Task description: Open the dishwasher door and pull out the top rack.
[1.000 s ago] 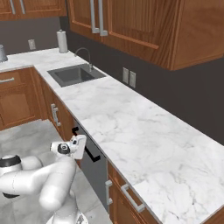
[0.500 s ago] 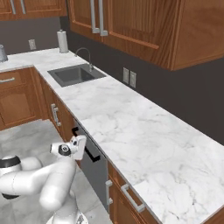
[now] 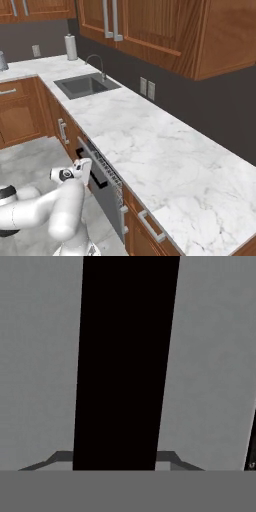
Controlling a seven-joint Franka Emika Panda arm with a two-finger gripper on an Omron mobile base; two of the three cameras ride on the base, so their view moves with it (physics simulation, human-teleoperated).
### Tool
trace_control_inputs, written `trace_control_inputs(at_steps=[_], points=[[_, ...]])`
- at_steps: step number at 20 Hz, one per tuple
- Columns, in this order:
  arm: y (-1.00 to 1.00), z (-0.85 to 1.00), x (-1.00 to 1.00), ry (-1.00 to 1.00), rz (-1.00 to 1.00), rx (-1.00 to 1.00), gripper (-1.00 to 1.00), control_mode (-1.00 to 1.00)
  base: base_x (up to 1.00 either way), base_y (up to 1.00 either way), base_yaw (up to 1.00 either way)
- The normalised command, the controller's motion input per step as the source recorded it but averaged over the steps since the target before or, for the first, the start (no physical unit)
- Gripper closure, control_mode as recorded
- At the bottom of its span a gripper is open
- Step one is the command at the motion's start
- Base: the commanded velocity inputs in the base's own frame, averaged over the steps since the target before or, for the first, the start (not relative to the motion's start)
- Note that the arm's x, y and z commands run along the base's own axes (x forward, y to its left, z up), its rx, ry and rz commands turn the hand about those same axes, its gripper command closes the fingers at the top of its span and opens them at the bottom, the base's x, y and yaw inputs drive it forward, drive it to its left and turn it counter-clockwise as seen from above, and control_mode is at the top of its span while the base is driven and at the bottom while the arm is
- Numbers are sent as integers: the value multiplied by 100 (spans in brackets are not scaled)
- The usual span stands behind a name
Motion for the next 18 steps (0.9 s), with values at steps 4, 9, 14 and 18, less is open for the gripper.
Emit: trace_control_inputs(at_steps=[4,9,14,18], points=[[97,-23,-27,0,0,0,100,-100,0,0,0],[100,-23,-32,0,0,-2,100,-100,0,0,0],[100,-31,-41,0,0,-3,100,-100,0,0,0],[100,-38,-43,0,0,-4,100,-100,0,0,0]])
